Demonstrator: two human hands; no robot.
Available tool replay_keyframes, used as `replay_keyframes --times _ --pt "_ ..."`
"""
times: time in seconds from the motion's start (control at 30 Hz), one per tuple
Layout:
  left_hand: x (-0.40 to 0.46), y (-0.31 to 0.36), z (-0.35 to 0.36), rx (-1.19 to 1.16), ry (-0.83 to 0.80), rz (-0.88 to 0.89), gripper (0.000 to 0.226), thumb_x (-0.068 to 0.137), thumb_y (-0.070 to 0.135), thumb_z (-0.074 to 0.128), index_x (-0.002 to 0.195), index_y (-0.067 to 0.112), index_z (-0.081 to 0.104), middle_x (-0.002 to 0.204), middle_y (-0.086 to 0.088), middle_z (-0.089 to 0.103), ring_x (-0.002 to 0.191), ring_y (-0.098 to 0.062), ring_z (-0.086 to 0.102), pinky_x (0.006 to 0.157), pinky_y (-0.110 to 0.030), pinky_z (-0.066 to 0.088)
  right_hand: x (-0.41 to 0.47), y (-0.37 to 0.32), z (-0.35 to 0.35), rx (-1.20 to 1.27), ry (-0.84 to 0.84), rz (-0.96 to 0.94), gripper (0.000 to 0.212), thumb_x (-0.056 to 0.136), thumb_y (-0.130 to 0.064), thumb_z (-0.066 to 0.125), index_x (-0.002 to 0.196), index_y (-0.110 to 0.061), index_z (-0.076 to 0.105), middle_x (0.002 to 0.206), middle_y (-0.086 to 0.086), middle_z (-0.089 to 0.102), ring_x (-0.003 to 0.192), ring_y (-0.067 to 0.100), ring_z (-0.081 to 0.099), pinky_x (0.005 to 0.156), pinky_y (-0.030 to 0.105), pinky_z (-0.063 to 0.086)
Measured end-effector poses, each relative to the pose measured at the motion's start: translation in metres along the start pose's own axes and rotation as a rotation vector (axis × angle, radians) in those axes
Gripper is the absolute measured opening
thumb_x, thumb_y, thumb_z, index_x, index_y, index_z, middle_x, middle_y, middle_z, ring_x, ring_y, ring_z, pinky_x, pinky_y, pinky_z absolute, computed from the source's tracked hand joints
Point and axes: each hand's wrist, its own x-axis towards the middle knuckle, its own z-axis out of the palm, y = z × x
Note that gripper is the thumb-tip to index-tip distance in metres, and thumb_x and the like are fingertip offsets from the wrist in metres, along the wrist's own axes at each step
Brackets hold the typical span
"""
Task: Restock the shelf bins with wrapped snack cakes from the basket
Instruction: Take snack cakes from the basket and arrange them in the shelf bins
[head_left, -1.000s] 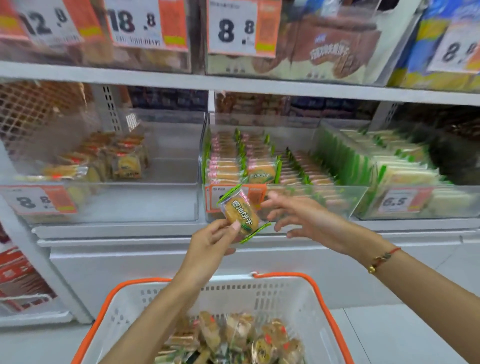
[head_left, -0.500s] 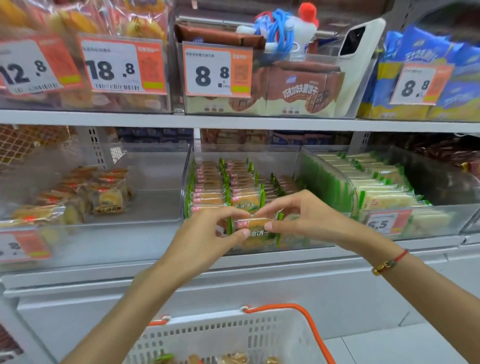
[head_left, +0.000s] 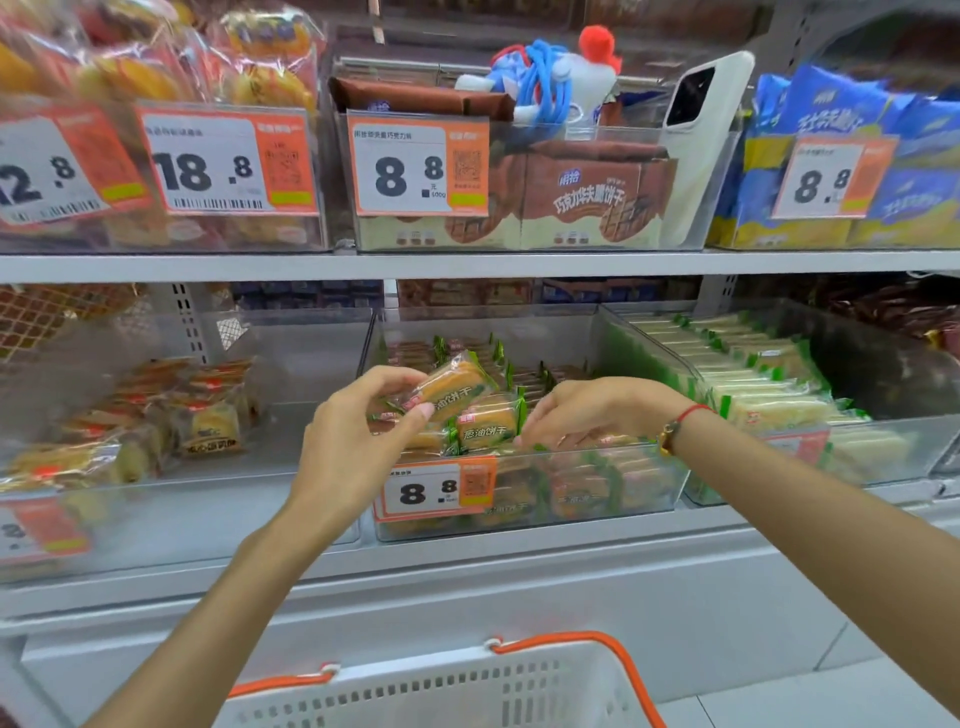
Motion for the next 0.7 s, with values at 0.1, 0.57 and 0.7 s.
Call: replay_keyframes --times 0.1,0.57,0.7 --pt "0.002 0.003 0.001 -0.006 -0.039 0.003 0.021 0.084 0.025 0.071 0.097 0.041 0.066 0.097 0.022 0.068 0.093 0.0 0.064 0.087 -0.039 0.053 0.005 0.002 -0.005 0.396 0.008 0.024 0.035 0.094 -0.03 0.06 0.124 -0.013 0.059 0.104 0.002 0.071 0.082 0.011 0.066 0.073 0.024 0.052" --pt "0.008 0.011 0.01 0.074 -0.172 -0.015 0.017 0.084 0.034 0.07 0.097 0.043 0.065 0.098 0.025 0.066 0.088 -0.003 0.065 0.083 -0.041 0.055 0.0 0.018 0.008 0.181 0.372 -0.326 0.009 0.079 -0.026 0.077 0.085 -0.019 0.078 0.074 -0.002 0.073 0.05 -0.001 0.05 0.049 0.011 0.042" --pt "0.008 0.011 0.01 0.095 -0.16 0.002 0.018 0.084 0.034 0.069 0.099 0.043 0.065 0.099 0.026 0.066 0.091 -0.002 0.064 0.084 -0.041 0.054 0.008 0.026 0.007 0.296 0.463 -0.259 0.013 0.079 -0.021 0.076 0.088 -0.012 0.078 0.073 0.0 0.072 0.065 0.01 0.064 0.067 0.024 0.058"
